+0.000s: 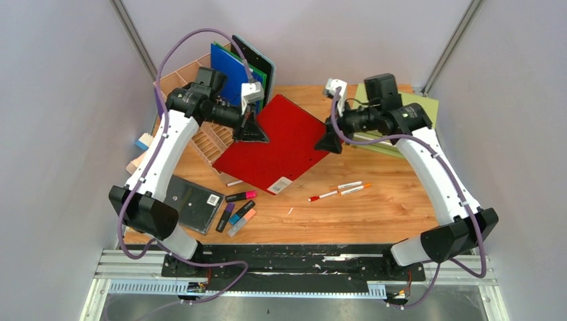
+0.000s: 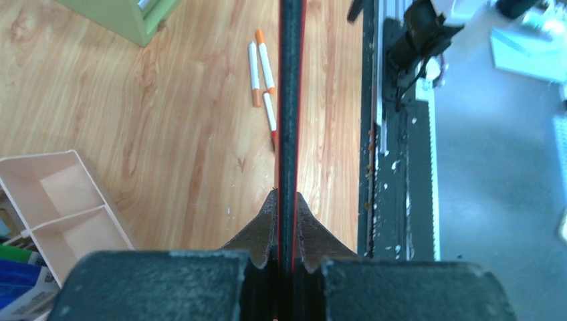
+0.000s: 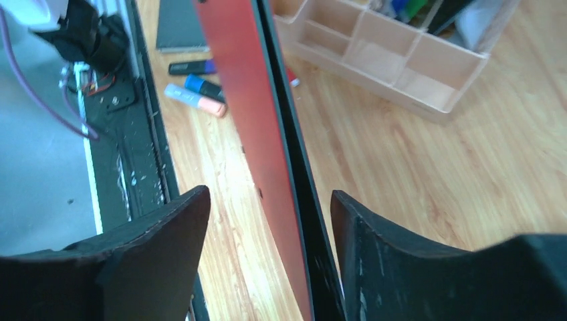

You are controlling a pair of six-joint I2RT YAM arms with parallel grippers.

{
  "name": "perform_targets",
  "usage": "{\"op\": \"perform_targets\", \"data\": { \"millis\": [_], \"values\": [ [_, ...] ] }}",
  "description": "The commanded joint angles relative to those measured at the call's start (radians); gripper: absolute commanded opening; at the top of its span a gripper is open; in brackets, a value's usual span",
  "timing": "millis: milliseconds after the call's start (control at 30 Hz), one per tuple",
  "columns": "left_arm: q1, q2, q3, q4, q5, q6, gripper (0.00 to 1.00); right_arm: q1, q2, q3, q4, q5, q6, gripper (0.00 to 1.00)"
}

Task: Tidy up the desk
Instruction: Place the folder in the storage box.

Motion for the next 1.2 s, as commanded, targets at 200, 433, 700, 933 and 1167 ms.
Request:
{"op": "perform_targets", "data": {
  "millis": [200,433,700,933,1167],
  "values": [
    [0.214,-0.142,-0.168,0.752,0.381,-0.665,0.00,-0.239,-0.134,-0.049,0.328,-0.258,0.262,0.76],
    [0.230,-0.227,-0.385,1.371,0.387,-1.154,0.00,-0.239,-0.158,-0.169,0.540,-0.336,0.402,0.84],
    [0.227,-0.256,-0.415,1.334,0.360,-1.135,0.00,-0.236,-0.094,-0.188,0.695,-0.392,0.553,0.86],
    [0.203,-0.264,-0.443,1.321,0.351,-1.119,0.00,-0.160,-0.025,-0.136,0.756,-0.429,0.583,0.85],
    [0.196,-0.251,-0.443,1.296,0.343,-1.096,0.00,-0.110,0.013,-0.098,0.757,-0.496,0.584,0.45]
  ]
}}
